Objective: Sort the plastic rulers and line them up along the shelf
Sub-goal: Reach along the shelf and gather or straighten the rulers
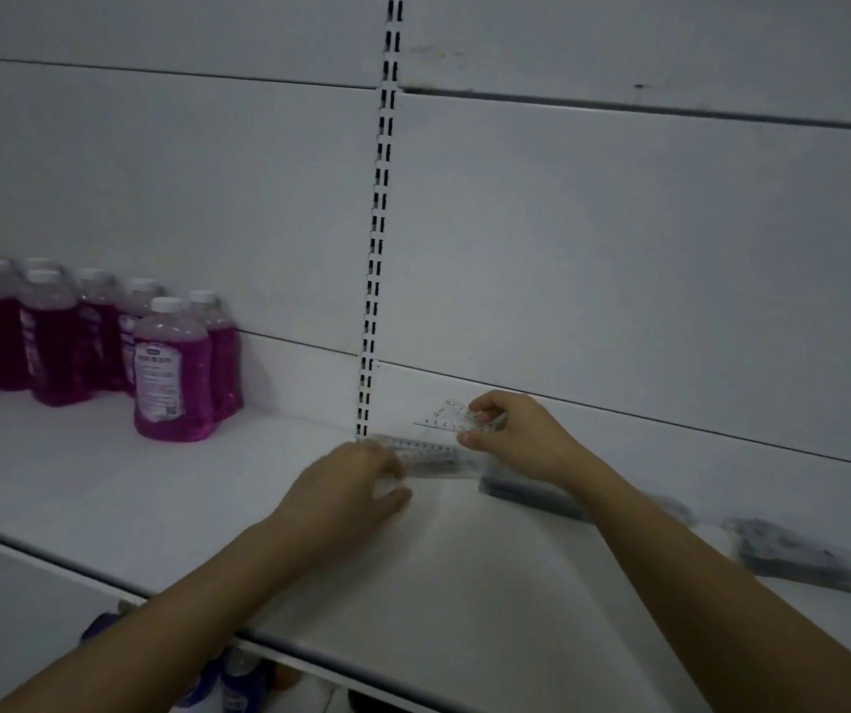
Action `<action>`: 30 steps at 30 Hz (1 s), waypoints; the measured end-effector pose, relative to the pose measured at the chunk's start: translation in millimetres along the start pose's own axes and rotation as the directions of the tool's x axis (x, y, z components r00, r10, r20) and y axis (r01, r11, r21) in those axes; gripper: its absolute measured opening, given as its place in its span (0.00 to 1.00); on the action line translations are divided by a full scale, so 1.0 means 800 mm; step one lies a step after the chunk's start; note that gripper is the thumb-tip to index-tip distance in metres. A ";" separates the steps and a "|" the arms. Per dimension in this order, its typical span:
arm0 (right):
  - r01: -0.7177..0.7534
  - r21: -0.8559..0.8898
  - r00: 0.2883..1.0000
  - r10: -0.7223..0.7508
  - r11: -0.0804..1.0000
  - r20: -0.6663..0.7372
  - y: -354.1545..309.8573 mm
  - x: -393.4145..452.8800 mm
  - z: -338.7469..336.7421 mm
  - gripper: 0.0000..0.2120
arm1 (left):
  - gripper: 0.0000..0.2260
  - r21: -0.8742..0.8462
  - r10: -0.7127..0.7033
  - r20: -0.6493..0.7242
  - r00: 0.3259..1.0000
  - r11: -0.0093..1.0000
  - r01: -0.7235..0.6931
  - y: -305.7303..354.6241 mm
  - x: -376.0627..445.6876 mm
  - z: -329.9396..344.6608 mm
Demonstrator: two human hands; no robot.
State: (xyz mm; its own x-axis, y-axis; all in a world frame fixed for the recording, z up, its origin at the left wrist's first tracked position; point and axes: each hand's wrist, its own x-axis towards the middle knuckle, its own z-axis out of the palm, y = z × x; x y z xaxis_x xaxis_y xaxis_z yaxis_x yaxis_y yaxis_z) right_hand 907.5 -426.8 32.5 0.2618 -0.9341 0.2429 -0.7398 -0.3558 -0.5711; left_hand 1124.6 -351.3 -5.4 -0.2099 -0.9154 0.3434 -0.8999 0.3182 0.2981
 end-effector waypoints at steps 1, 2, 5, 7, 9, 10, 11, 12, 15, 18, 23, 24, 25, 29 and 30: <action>0.017 -0.020 0.999 -0.017 1.000 0.028 -0.006 0.009 0.007 0.22 | 0.16 -0.034 0.057 0.049 0.997 0.998 -0.056 0.003 -0.018 0.003; 0.037 -0.051 0.998 -0.034 0.998 0.062 -0.011 0.017 0.015 0.23 | 0.17 -0.057 0.114 0.101 0.988 0.992 -0.109 0.005 -0.032 0.008; 0.099 -0.161 0.982 -0.070 0.982 0.178 -0.024 0.039 0.036 0.23 | 0.20 -0.099 0.208 0.145 0.967 0.976 -0.195 0.000 -0.050 0.023; 0.135 -0.211 0.967 -0.083 0.968 0.239 -0.031 0.049 0.046 0.23 | 0.19 -0.131 0.194 0.122 0.973 0.975 -0.178 -0.006 -0.051 0.026; 0.166 -0.250 0.954 -0.091 0.954 0.287 -0.036 0.055 0.055 0.22 | 0.18 -0.139 0.197 0.099 0.975 0.973 -0.183 -0.011 -0.049 0.028; 0.180 -0.265 0.946 -0.093 0.947 0.310 -0.037 0.057 0.059 0.22 | 0.18 -0.143 0.197 0.091 0.976 0.973 -0.183 -0.013 -0.049 0.030; 0.190 -0.279 0.939 -0.092 0.941 0.330 -0.038 0.060 0.062 0.22 | 0.18 -0.149 0.194 0.088 0.977 0.972 -0.180 -0.014 -0.049 0.031; 0.197 -0.290 0.932 -0.088 0.936 0.352 -0.039 0.061 0.065 0.21 | 0.17 -0.156 0.188 0.091 0.978 0.973 -0.172 -0.016 -0.048 0.032; 0.197 -0.301 0.918 -0.068 0.933 0.390 -0.040 0.062 0.071 0.22 | 0.16 -0.167 0.167 0.098 0.981 0.975 -0.149 -0.018 -0.048 0.034; 0.179 -0.266 0.934 -0.079 0.947 0.348 -0.042 0.053 0.069 0.25 | 0.15 -0.172 0.140 0.126 0.982 0.978 -0.117 -0.015 -0.048 0.032; 0.158 -0.156 0.972 -0.126 0.975 0.200 -0.034 0.012 0.042 0.19 | 0.12 -0.103 0.034 0.157 0.987 0.995 -0.017 0.003 -0.046 0.025; 0.155 -0.128 0.977 -0.133 0.980 0.169 -0.031 -0.001 0.032 0.17 | 0.13 -0.061 0.002 0.154 0.988 0.998 0.008 0.011 -0.042 0.024; 0.154 -0.110 0.980 -0.137 0.982 0.144 -0.028 -0.014 0.021 0.15 | 0.13 -0.012 -0.031 0.149 0.988 0.999 0.034 0.021 -0.037 0.024; 0.121 -0.156 0.988 -0.104 0.980 0.111 -0.006 -0.075 -0.031 0.14 | 0.19 0.106 -0.135 0.155 0.979 0.987 0.119 0.070 -0.018 0.027; 0.102 -0.183 0.991 -0.084 0.978 0.102 0.003 -0.091 -0.045 0.15 | 0.20 0.100 -0.136 0.154 0.979 0.987 0.122 0.088 -0.015 0.028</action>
State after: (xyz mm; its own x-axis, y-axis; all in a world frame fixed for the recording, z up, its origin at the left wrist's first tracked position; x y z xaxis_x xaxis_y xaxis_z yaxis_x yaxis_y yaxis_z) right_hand 864.5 -358.3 41.9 0.3850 -0.8991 0.2084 -0.8102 -0.4374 -0.3902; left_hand 1055.4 -323.0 -8.2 -0.1416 -0.9771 0.1588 -0.9526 0.1782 0.2467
